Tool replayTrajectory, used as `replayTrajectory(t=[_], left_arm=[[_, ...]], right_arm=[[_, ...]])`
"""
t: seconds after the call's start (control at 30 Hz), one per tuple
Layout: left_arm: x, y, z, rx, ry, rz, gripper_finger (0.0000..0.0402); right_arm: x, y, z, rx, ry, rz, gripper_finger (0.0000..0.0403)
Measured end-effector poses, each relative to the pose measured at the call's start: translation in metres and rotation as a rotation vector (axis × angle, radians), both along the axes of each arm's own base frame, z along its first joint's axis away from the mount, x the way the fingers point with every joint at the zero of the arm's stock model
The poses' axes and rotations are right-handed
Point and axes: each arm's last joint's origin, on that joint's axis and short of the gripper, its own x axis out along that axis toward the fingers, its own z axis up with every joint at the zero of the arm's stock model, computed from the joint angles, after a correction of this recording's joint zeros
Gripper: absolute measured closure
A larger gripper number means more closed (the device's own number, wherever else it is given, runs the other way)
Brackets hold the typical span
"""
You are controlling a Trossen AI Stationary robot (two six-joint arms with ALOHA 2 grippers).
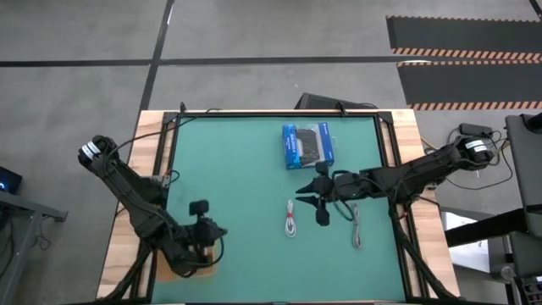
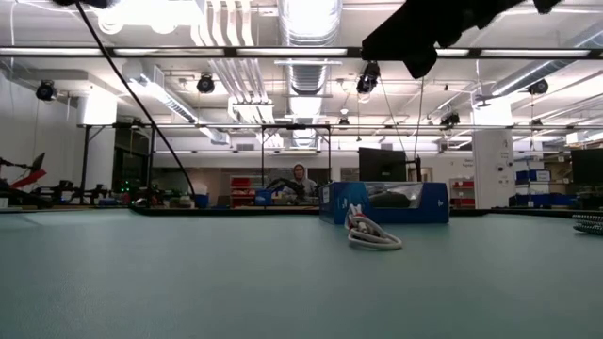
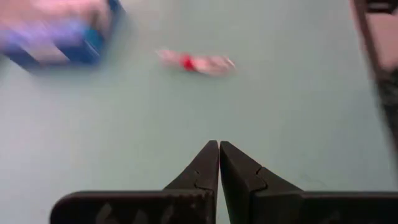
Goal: Pick and place USB-C Cables
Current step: Put the white charger cable into the orange bin
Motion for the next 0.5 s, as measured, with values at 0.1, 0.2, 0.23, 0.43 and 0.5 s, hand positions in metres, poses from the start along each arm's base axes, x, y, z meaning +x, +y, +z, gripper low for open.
replayTrajectory(t=[0.1, 0.2, 0.23, 0.43, 0.5], left_arm=[[0.009, 0.01, 0.005, 0.129, -0.031, -0.012, 0.0401], [0.02, 0.02, 0.007, 0.218, -0.029, -0.053, 0.0401], [0.023, 0.023, 0.007, 0.245, -0.026, -0.067, 0.0401], [0.038, 0.037, 0.006, 0.392, 0.009, -0.17, 0.0401], [0.041, 0.041, 0.006, 0.438, 0.021, -0.192, 0.0401]], right_arm=[[0.01, 0.0, 0.009, 0.015, 0.074, -0.021, 0.0326], [0.019, 0.002, 0.016, 0.043, 0.153, -0.049, 0.0326], [0.021, 0.003, 0.017, 0.058, 0.191, -0.062, 0.0326], [0.035, 0.006, 0.012, 0.164, 0.409, -0.18, 0.0335], [0.041, 0.008, 0.007, 0.214, 0.472, -0.234, 0.0339]])
